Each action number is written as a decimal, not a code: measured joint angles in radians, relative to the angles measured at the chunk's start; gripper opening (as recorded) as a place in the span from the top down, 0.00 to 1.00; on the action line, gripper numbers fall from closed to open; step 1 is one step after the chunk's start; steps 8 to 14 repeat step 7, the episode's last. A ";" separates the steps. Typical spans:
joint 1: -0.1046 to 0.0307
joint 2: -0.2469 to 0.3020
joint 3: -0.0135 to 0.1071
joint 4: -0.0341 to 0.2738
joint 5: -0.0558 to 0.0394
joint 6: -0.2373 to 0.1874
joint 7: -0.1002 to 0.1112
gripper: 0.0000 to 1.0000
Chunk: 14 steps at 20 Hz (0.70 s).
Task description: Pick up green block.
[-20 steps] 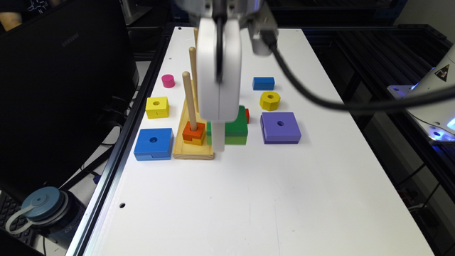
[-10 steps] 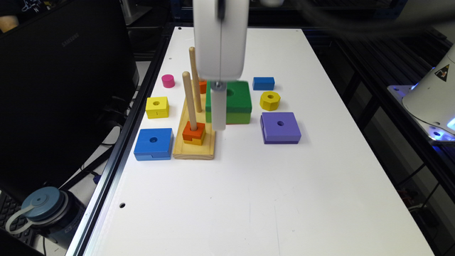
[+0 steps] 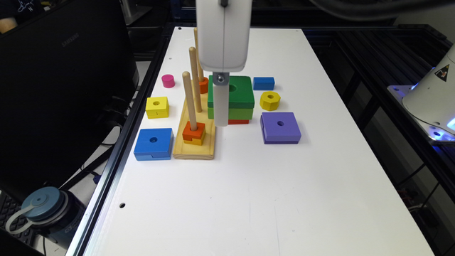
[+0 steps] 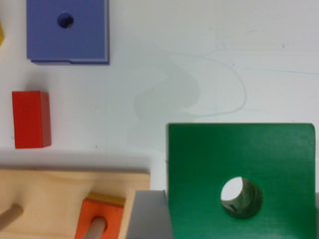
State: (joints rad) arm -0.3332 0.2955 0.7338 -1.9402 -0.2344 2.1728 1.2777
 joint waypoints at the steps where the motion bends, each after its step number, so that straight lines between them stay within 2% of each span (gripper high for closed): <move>1: -0.001 -0.002 0.002 0.002 0.0004 0.000 0.000 1.00; 2: -0.003 -0.006 0.004 0.004 0.0022 -0.004 -0.001 1.00; 5: -0.006 -0.027 0.005 0.005 0.0182 -0.019 -0.010 1.00; 6: -0.006 -0.030 0.005 0.005 0.0200 -0.021 -0.011 1.00; 14: -0.006 -0.030 0.005 0.005 0.0204 -0.021 -0.012 1.00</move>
